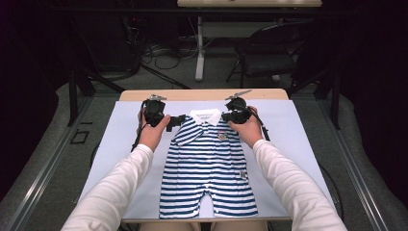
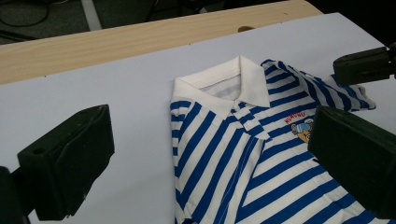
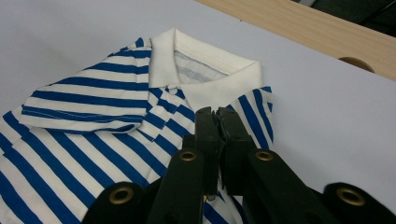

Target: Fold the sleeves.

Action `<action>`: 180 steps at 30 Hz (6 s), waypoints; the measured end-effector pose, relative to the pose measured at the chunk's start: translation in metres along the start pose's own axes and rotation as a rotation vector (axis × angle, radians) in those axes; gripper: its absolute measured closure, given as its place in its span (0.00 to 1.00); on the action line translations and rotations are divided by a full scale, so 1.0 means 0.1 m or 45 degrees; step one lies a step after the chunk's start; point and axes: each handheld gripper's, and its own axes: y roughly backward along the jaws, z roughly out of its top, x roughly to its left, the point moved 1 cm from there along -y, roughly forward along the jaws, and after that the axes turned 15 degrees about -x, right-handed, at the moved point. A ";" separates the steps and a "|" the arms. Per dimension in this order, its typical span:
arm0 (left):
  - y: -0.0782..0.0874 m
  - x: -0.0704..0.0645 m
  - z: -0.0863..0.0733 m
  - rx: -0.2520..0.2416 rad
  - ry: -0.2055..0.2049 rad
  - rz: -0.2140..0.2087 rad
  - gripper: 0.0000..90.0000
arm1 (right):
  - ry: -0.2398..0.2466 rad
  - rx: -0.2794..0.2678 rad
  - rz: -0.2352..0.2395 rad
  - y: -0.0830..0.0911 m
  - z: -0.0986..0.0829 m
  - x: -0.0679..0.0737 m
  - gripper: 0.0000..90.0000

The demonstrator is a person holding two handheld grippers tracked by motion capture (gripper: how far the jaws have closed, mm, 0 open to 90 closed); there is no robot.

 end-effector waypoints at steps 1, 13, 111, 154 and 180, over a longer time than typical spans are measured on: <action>0.00 0.00 0.00 0.000 0.000 0.000 0.01 | 0.003 -0.001 0.002 -0.01 0.00 0.01 0.98; 0.01 0.01 0.00 -0.004 -0.004 0.000 0.01 | 0.032 0.031 0.030 -0.12 -0.06 0.15 0.98; -0.05 0.04 0.02 0.036 0.014 0.009 0.01 | -0.080 -0.022 -0.023 -0.21 -0.13 0.16 0.55; -0.42 0.11 0.13 0.087 0.044 -0.027 0.03 | -0.102 -0.049 -0.068 -0.21 0.06 -0.17 0.33; -0.67 0.14 0.07 0.130 0.035 0.011 0.22 | -0.090 -0.068 -0.093 -0.37 0.06 -0.19 0.37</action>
